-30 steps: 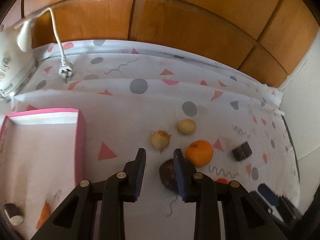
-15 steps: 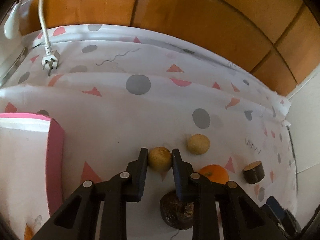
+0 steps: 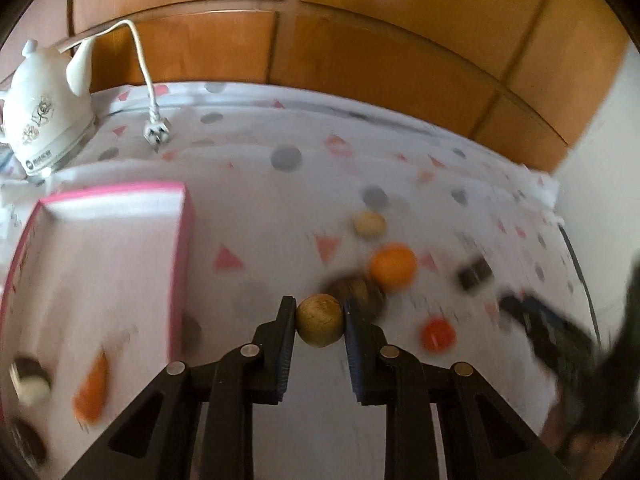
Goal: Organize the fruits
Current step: 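Grasp the dark cylindrical root slice with the right gripper while the left holds the potato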
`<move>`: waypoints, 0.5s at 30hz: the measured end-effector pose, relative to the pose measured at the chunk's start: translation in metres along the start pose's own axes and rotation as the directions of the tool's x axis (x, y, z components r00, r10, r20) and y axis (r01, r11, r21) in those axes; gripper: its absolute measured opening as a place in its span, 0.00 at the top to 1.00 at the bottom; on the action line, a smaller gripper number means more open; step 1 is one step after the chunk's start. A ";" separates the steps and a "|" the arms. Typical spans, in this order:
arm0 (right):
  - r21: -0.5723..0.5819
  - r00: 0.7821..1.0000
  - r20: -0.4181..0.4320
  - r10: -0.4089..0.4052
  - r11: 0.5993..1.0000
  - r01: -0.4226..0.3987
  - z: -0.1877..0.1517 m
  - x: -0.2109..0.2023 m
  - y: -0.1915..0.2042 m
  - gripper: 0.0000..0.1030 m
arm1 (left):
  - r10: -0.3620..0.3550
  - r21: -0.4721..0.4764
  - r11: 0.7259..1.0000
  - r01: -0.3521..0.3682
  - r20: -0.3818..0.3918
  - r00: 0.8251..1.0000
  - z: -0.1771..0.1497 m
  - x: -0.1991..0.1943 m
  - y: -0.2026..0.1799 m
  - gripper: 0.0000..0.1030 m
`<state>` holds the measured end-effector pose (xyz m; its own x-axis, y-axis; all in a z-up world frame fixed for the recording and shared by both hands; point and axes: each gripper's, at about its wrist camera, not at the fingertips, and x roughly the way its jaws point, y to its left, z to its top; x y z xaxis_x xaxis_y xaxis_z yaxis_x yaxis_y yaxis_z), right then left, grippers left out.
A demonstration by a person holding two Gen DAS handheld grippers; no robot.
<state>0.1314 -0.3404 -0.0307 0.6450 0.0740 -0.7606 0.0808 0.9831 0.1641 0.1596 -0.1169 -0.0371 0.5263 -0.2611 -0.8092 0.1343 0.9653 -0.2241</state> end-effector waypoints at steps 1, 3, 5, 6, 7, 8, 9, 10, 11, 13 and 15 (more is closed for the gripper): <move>-0.008 1.000 0.001 0.002 1.000 -0.002 0.002 0.000 0.001 0.44 | -0.003 0.019 1.000 0.003 -0.002 1.000 -0.010 -0.001 -0.006 0.77; -0.033 1.000 -0.002 0.002 0.999 -0.002 0.006 0.002 0.002 0.44 | -0.004 0.038 0.999 0.004 -0.005 1.000 -0.027 -0.001 -0.014 0.77; -0.055 1.000 -0.005 0.013 0.998 -0.014 0.011 0.005 0.003 0.44 | 0.000 0.055 0.998 0.001 -0.011 1.000 -0.046 0.000 -0.019 0.77; -0.063 1.000 -0.008 0.017 0.998 -0.018 0.013 0.006 0.004 0.44 | 0.004 0.062 0.998 -0.003 -0.013 1.000 -0.052 0.001 -0.022 0.77; -0.072 1.000 -0.014 0.024 0.997 -0.025 0.015 0.008 0.005 0.44 | 0.007 0.074 0.997 -0.005 -0.023 1.000 -0.059 0.004 -0.024 0.77; -0.086 0.999 -0.024 0.030 0.996 -0.032 0.017 0.012 0.007 0.44 | 0.011 0.078 0.997 -0.009 -0.028 1.000 -0.063 0.005 -0.025 0.77; -0.097 0.999 -0.031 0.032 0.995 -0.034 0.019 0.015 0.008 0.43 | 0.014 0.081 0.997 -0.011 -0.032 0.999 -0.067 0.008 -0.025 0.77; -0.113 0.999 -0.041 0.031 0.993 -0.035 0.020 0.019 0.010 0.43 | 0.016 0.097 0.995 -0.015 -0.008 1.000 -0.070 0.007 -0.027 0.77; -0.133 0.998 -0.051 0.021 0.991 -0.028 0.021 0.024 0.013 0.43 | 0.018 0.107 0.994 -0.018 -0.004 1.000 -0.071 0.007 -0.028 0.77; -0.153 0.998 -0.064 0.015 0.988 -0.025 0.022 0.032 0.016 0.43 | 0.017 0.117 0.993 -0.017 -0.001 1.000 -0.072 0.009 -0.029 0.77; -0.170 0.996 -0.091 0.018 0.985 -0.033 0.025 0.042 0.020 0.43 | 0.010 0.110 0.994 -0.010 -0.001 1.000 -0.073 0.010 -0.028 0.77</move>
<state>0.1787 -0.3222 -0.0436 0.5748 0.1066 -0.8113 -0.0708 0.9942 0.0805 0.1003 -0.1469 -0.0786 0.5264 -0.2516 -0.8122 0.2206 0.9629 -0.1554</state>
